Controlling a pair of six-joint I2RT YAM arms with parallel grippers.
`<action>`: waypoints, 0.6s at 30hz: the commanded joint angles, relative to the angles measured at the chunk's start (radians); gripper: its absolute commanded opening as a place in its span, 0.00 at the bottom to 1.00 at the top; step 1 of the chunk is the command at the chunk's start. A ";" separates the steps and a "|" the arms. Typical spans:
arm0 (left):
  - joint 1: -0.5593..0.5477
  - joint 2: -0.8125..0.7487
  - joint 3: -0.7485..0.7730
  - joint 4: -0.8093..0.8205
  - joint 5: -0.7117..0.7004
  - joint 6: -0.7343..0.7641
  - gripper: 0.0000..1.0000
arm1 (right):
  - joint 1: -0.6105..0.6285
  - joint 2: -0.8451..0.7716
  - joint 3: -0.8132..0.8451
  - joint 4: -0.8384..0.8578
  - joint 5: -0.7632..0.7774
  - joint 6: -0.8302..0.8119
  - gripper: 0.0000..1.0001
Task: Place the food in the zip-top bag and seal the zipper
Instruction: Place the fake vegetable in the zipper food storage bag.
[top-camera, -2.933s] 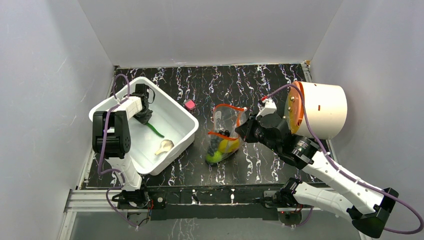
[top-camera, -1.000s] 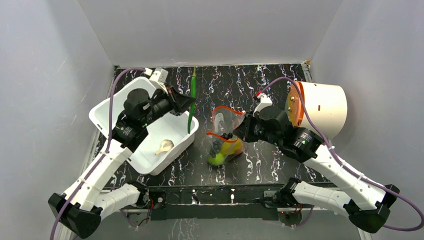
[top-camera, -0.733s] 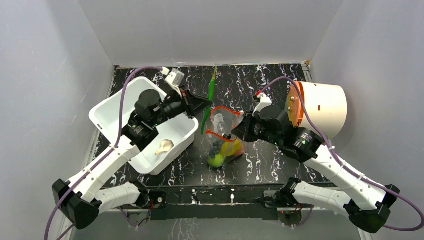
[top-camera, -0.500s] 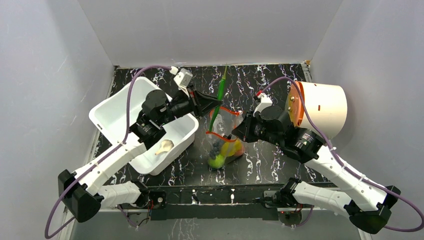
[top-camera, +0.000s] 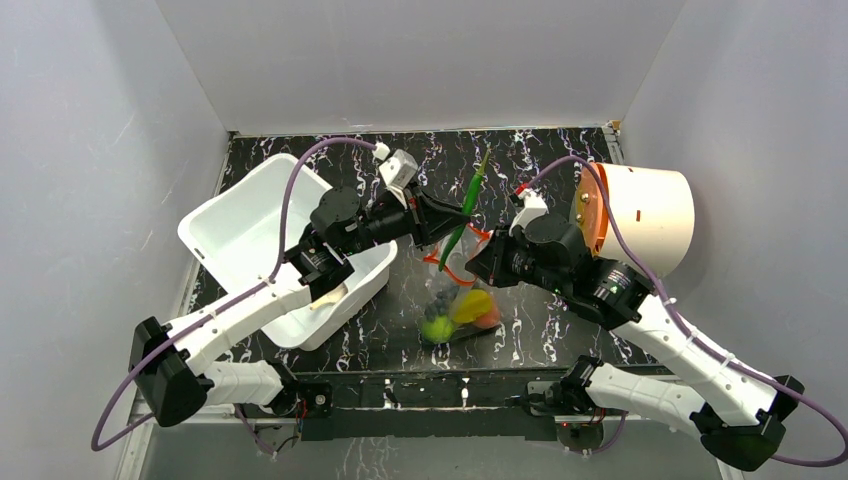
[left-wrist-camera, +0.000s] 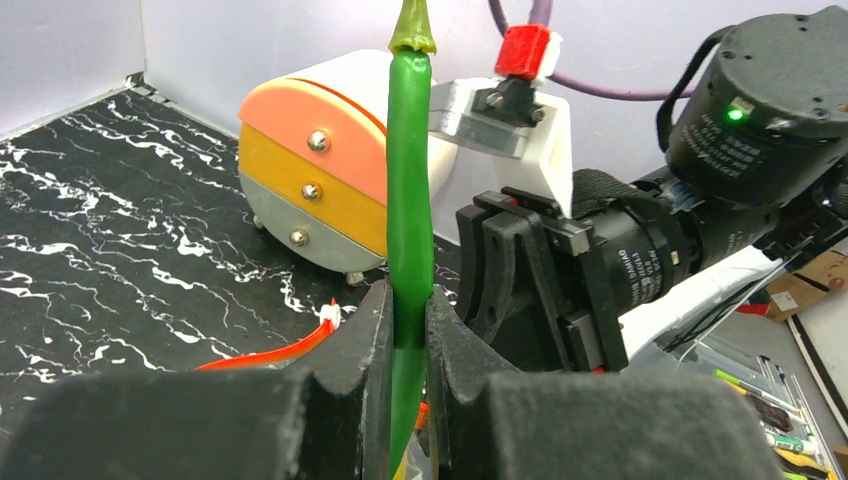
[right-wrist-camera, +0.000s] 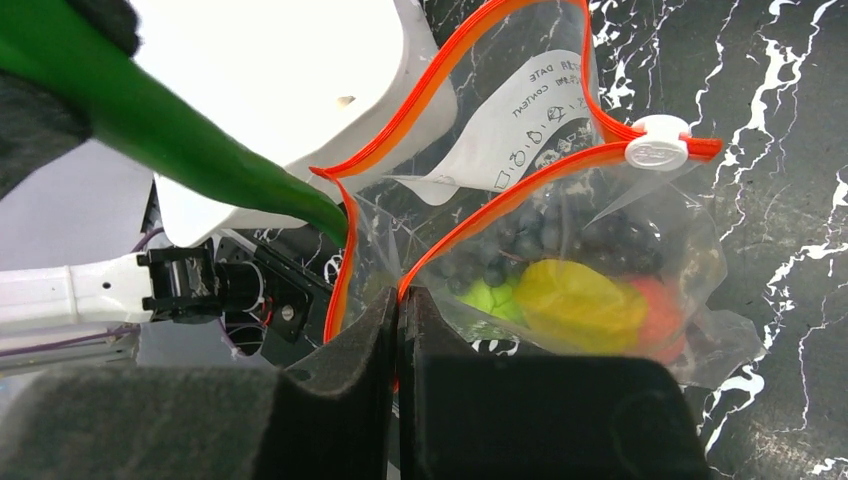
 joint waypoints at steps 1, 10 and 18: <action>-0.023 -0.017 0.070 0.039 -0.010 0.062 0.00 | 0.003 -0.034 -0.006 0.072 0.010 -0.027 0.00; -0.026 -0.081 0.078 -0.013 -0.131 0.095 0.00 | 0.003 -0.101 -0.052 0.164 -0.052 -0.216 0.00; -0.026 -0.063 -0.008 0.086 -0.189 0.085 0.00 | 0.003 -0.049 0.017 0.227 -0.107 -0.342 0.00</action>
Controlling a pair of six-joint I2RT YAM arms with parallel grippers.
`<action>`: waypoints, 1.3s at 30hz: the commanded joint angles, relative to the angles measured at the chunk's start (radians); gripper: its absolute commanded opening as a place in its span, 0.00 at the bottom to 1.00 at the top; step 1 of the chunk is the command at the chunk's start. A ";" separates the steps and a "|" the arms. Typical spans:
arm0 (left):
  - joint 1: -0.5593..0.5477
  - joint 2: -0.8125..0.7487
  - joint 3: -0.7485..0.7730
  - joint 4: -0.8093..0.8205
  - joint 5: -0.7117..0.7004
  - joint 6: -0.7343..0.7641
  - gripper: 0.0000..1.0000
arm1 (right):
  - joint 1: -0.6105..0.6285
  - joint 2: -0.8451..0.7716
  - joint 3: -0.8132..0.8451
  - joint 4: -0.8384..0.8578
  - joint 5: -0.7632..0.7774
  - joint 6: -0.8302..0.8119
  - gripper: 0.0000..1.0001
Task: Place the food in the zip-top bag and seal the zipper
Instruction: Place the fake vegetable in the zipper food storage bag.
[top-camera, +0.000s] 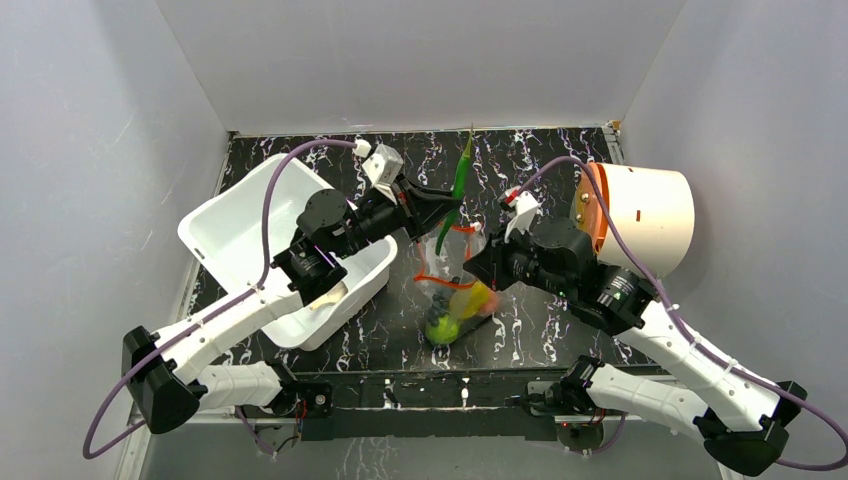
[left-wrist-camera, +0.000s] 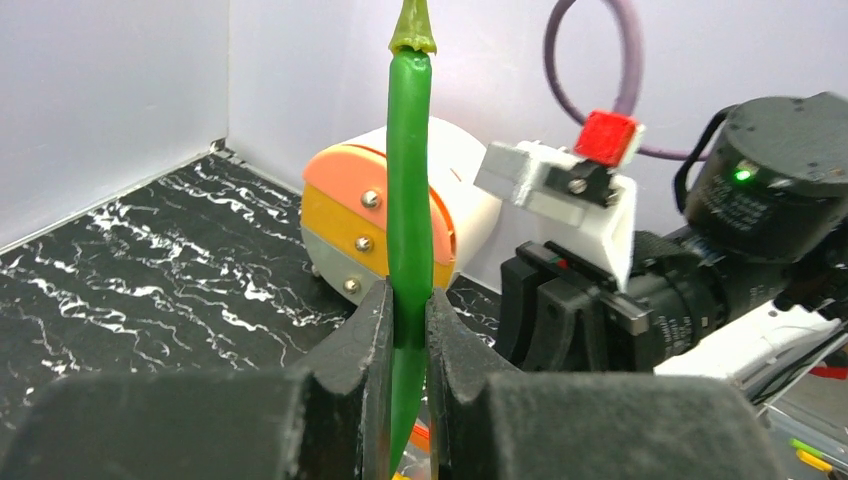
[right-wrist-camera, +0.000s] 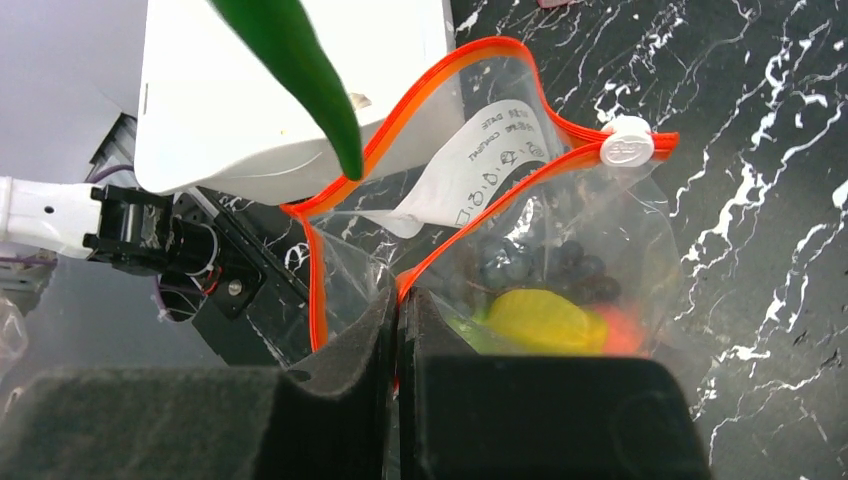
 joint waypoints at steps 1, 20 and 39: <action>-0.004 -0.006 -0.042 0.084 -0.057 0.013 0.00 | 0.003 0.007 0.073 0.134 -0.030 -0.088 0.00; -0.062 -0.092 -0.336 0.221 -0.112 -0.053 0.00 | 0.003 -0.037 0.015 0.143 0.038 -0.020 0.00; -0.184 -0.074 -0.462 0.476 -0.180 -0.055 0.00 | 0.003 -0.052 0.004 0.163 0.061 0.026 0.00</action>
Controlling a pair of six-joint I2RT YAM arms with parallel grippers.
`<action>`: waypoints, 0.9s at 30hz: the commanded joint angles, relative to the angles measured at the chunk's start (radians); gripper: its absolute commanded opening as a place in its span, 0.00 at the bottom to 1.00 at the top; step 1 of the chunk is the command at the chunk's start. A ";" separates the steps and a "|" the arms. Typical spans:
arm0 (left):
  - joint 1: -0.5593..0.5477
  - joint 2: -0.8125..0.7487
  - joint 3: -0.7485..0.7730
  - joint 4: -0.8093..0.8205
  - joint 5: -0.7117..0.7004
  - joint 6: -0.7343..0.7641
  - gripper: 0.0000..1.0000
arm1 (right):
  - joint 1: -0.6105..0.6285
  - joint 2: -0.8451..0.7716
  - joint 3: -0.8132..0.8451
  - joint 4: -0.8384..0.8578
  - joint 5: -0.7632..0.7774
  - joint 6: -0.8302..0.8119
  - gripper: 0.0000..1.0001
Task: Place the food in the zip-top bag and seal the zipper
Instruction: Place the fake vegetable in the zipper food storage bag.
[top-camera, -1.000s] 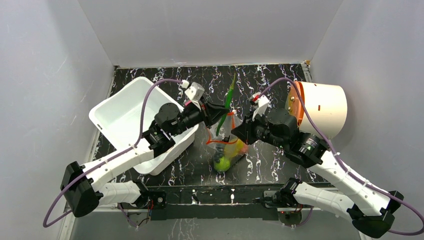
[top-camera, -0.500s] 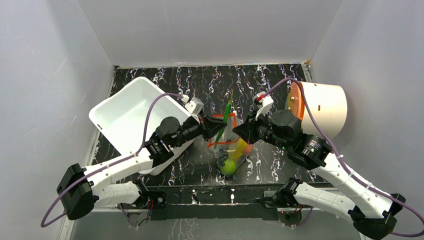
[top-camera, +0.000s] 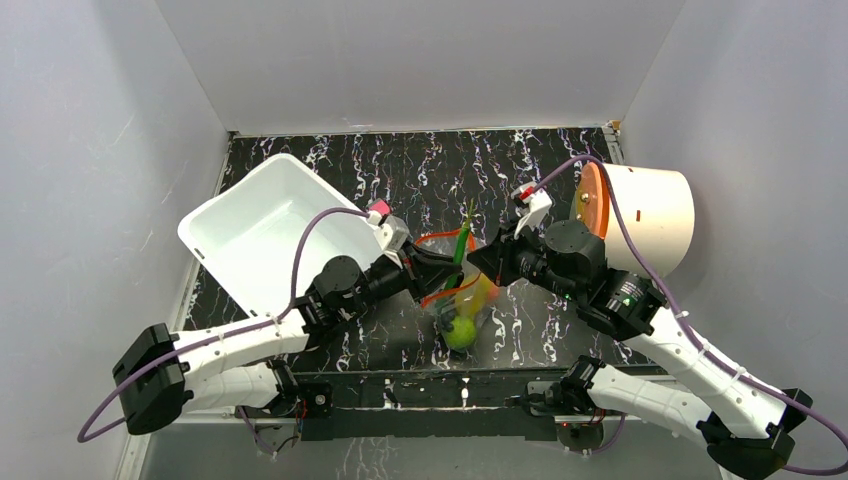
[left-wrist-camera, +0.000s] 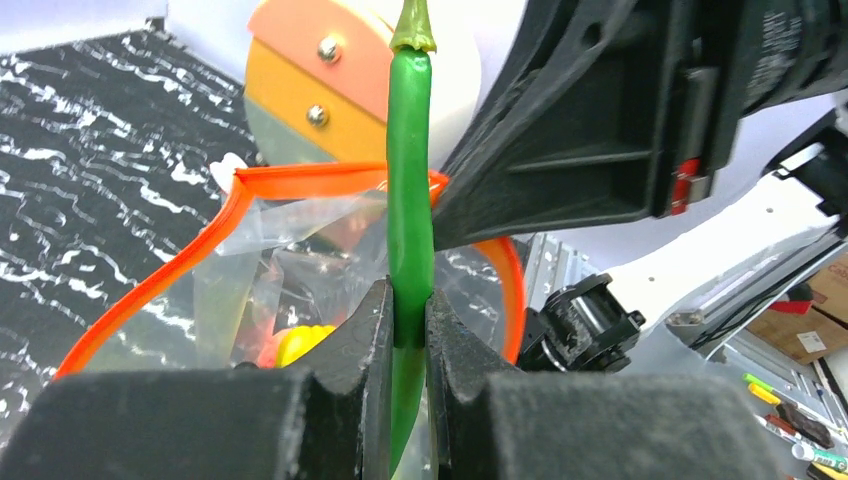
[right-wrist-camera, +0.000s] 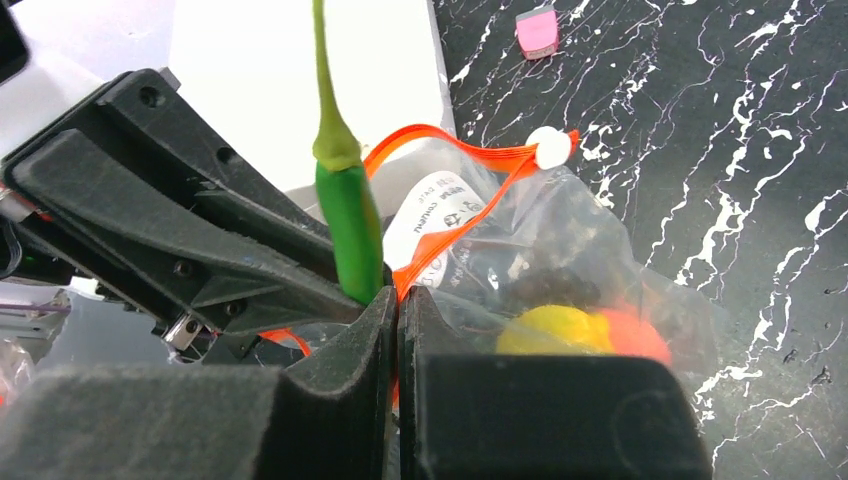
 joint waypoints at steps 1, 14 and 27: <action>-0.031 0.023 0.010 0.201 -0.039 0.024 0.00 | 0.003 -0.021 0.003 0.110 0.006 0.022 0.00; -0.103 0.037 -0.093 0.268 -0.187 0.014 0.00 | 0.003 -0.047 -0.009 0.105 0.036 0.034 0.00; -0.130 -0.191 0.110 -0.387 -0.399 0.102 0.55 | 0.003 -0.067 0.000 0.088 0.040 0.009 0.00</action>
